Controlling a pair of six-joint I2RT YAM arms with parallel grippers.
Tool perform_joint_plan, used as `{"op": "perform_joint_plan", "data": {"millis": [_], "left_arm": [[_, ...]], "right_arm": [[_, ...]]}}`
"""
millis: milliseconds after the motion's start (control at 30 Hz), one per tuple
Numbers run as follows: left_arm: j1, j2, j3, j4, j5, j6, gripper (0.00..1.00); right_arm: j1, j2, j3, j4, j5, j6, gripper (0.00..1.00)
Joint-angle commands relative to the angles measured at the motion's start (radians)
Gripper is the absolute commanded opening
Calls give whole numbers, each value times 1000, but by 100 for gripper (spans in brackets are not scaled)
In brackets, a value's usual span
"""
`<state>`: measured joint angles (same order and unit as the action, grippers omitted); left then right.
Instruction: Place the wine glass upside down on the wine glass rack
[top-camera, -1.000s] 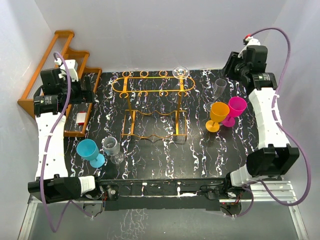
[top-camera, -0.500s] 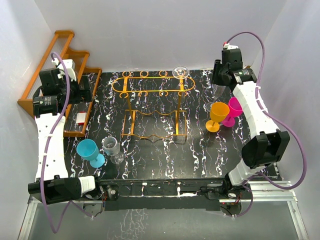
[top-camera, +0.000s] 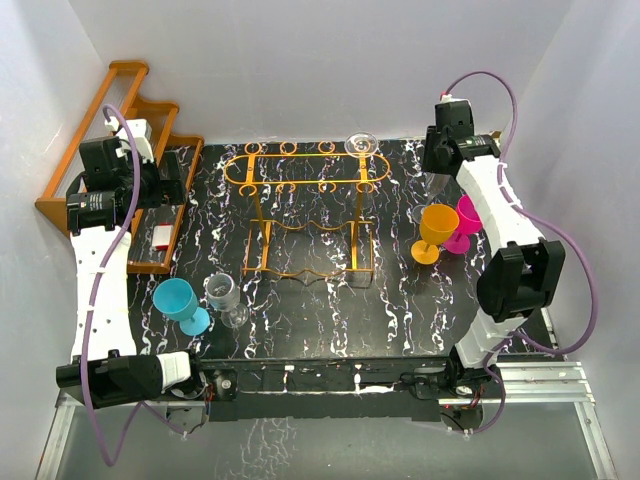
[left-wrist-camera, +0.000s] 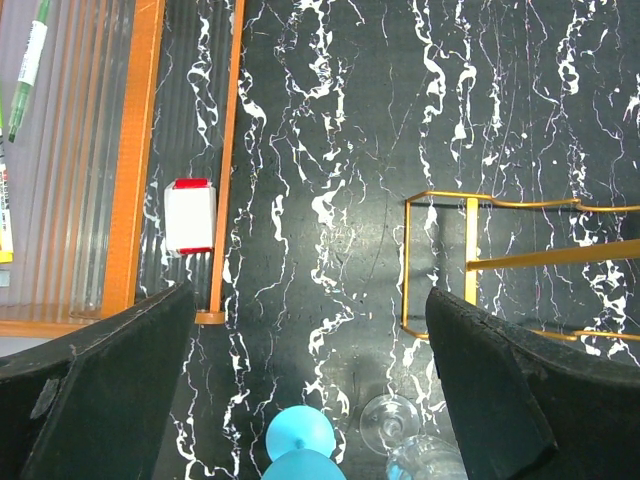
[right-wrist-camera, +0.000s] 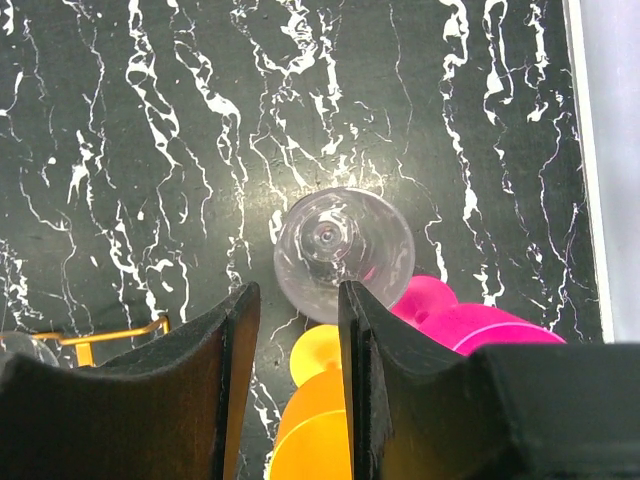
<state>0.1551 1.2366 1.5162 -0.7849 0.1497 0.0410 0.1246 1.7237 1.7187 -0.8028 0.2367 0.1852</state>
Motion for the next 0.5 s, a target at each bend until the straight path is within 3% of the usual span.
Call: {"op": "perform_joint_plan", "data": {"millis": [0, 367, 467], "left_arm": [[5, -6, -2, 0, 22, -1, 97], [5, -3, -21, 7, 45, -2, 97], [5, -1, -37, 10, 51, -3, 97]], "right_arm": [[-24, 14, 43, 72, -3, -4, 40], [-31, 128, 79, 40, -67, -10, 40], [-30, 148, 94, 15, -67, -20, 31]]}}
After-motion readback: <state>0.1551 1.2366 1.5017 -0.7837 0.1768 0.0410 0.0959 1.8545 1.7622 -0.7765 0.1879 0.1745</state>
